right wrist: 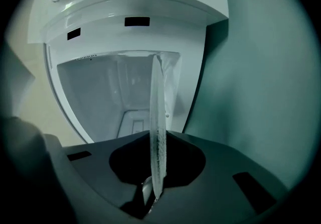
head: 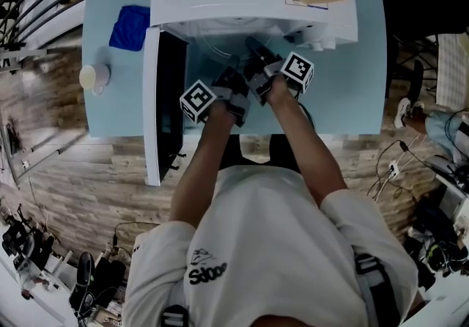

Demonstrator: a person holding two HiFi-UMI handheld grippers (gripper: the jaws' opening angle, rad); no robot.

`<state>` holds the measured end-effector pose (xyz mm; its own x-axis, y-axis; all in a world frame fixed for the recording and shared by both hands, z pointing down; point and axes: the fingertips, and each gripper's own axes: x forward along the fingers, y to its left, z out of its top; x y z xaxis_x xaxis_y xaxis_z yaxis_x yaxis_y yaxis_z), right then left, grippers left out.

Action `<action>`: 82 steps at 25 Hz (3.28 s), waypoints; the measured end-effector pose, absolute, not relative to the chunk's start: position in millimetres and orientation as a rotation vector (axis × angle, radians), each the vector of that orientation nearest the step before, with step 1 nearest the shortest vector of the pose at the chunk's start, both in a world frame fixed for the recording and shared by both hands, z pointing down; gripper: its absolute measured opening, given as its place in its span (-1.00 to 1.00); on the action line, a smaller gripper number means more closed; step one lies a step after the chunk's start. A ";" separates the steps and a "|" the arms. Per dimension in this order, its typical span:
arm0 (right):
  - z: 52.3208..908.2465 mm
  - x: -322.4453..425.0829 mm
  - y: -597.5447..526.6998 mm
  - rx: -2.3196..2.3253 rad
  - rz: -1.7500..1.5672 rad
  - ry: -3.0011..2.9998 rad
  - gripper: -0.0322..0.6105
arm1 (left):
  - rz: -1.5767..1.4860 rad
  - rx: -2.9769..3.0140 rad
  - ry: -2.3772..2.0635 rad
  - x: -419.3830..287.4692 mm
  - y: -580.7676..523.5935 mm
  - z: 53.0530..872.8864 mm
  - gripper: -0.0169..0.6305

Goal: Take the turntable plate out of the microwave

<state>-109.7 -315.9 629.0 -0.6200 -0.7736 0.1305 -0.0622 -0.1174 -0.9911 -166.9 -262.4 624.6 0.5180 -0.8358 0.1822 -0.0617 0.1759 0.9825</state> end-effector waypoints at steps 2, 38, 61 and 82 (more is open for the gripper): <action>626.9 -113.4 -310.3 -0.917 -1.799 1.649 -0.81 | -0.680 1.324 -0.894 -171.9 -261.5 624.1 -0.80; 560.3 -98.6 -193.4 -0.566 -1.785 2.104 -0.82 | -0.936 1.401 -0.938 -169.9 -217.2 556.9 -0.84; 413.7 -58.2 -112.9 -0.222 -1.455 2.375 -0.79 | -1.177 1.565 -0.955 -131.4 -124.1 406.9 -0.84; 359.2 -45.7 -86.0 -0.264 -1.386 2.350 -0.79 | -1.175 1.666 -0.932 -116.6 -86.8 346.3 -0.84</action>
<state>-45.7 -86.0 359.2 -0.9028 -0.3559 -0.2415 0.0391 0.4913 -0.8701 -116.6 -86.8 346.3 0.2746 -0.9115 -0.3061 -0.0904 -0.3414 0.9355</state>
